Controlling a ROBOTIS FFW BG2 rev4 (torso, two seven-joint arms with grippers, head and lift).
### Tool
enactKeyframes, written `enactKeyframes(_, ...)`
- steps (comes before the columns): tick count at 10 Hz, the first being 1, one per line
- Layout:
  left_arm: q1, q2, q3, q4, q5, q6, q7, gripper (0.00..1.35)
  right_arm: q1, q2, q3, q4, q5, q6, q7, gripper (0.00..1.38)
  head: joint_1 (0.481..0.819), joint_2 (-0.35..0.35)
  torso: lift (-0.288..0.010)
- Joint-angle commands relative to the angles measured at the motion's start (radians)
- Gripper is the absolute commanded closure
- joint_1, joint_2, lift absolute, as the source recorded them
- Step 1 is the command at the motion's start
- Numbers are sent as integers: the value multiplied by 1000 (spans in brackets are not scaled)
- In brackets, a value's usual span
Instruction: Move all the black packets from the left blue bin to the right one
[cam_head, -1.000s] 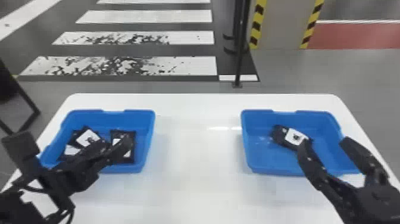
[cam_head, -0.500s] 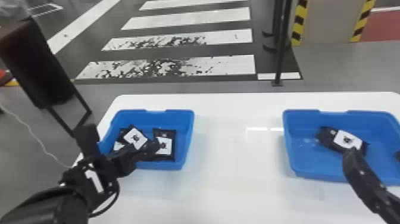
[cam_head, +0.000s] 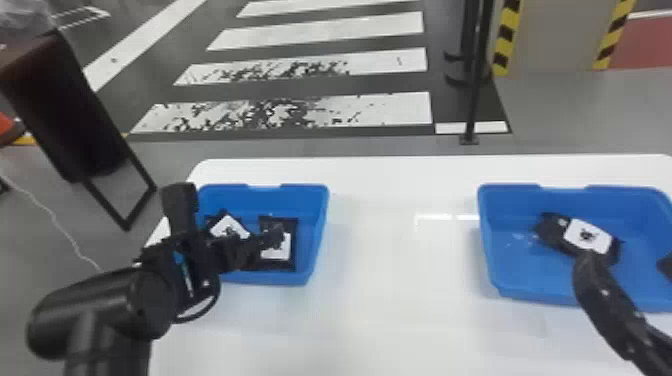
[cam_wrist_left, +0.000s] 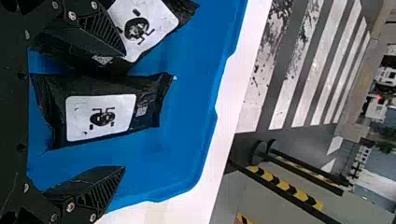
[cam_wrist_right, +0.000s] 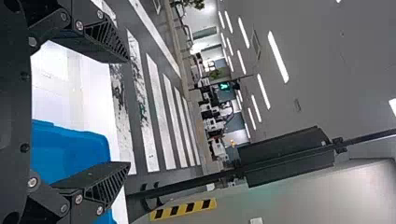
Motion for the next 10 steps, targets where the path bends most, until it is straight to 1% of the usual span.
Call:
enactKeyframes(1,-24,1,-19,22,-7,39,13,185,-3,0,0,5,-12,4,0,263,695,212,-140)
enactKeyframes(2,-56,1,-29,69,-7,36,13,185,-5,0,0,8,-14,4,1,263,695,207,-140)
enactKeyframes(3,-78,1,-41,89,-25,41,17,193,-7,0,0,15,-26,9,3,265,695,199,-140)
enactKeyframes(4,-98,1,-51,113,-35,51,28,240,-7,0,0,22,-38,12,5,271,695,195,-140)
enactKeyframes(5,-122,3,-57,155,-41,68,28,366,-7,0,0,22,-40,14,6,272,695,193,-140)
enactKeyframes(6,-127,3,-59,172,-41,95,28,568,-7,0,0,22,-44,19,6,272,695,191,-140)
enactKeyframes(7,-127,3,-63,184,-39,107,28,653,-7,0,0,27,-56,22,6,272,695,189,-140)
enactKeyframes(8,-130,6,-65,194,-39,117,28,888,-7,0,0,32,-62,24,6,272,695,187,-140)
enactKeyframes(9,-127,9,-71,197,-41,107,28,1193,-10,0,0,32,-66,29,6,272,695,186,-140)
enactKeyframes(10,-122,10,-81,197,-51,73,25,1208,-7,-2,0,37,-76,34,6,274,695,185,-140)
